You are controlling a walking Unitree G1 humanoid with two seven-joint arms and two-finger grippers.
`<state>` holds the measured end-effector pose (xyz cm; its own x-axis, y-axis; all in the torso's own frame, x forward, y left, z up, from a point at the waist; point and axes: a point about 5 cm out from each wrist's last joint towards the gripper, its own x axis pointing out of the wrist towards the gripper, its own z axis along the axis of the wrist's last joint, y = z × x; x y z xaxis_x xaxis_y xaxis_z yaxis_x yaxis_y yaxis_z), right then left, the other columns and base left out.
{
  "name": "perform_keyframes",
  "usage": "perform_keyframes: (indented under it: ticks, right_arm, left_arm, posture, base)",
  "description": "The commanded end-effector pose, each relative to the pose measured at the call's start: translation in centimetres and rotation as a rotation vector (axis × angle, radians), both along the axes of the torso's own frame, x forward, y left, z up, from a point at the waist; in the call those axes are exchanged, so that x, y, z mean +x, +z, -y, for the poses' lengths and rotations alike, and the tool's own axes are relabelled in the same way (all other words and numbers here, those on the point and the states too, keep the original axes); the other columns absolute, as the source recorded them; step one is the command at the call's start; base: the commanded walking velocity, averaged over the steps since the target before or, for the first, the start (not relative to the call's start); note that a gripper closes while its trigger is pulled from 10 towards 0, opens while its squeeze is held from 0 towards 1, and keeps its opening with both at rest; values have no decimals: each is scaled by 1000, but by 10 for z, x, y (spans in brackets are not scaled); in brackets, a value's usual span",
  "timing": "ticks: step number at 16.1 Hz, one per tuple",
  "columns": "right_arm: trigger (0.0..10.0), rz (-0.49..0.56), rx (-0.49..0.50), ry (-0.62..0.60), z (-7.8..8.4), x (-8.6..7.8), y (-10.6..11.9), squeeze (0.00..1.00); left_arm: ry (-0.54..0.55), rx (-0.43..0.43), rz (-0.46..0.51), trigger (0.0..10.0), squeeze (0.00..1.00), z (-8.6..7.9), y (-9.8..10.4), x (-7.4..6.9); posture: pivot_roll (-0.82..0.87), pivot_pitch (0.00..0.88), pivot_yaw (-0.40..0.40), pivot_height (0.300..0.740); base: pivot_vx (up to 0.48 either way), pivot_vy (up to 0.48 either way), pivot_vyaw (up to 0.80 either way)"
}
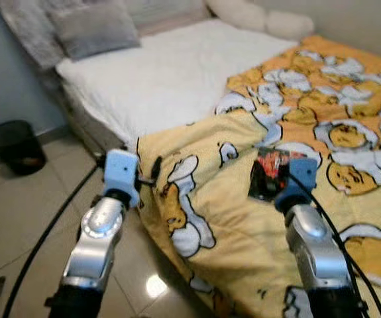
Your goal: Clean up the room
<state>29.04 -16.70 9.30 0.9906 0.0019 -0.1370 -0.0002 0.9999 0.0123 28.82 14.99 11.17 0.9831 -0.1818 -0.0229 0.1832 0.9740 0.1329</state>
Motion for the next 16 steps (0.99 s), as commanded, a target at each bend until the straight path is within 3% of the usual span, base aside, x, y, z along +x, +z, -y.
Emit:
perform_keyframes:
  ticks: [1, 3, 16]
  right_arm:
    - [10000, -1, -8, -20, 6, 1, 3, 1000]
    - [10000, 0, -9, -21, 7, 2, 3, 1000]
    - [10000, -4, -2, -8, 2, 5, 2, 1000]
  left_arm:
    - [-7, 0, 11, 10000, 729, 3, 3, 0]
    - [21, -23, -7, 10000, 694, 1, 2, 1]
    - [-43, -6, -32, 10000, 686, 3, -1, -2]
  posture:
    - [-22, 0, 18, 740]
    - [-22, 0, 18, 740]
    - [-11, 0, 19, 740]
  base:
    - [0, -442, 0]
    - [0, 0, 0]
    - [0, 0, 0]
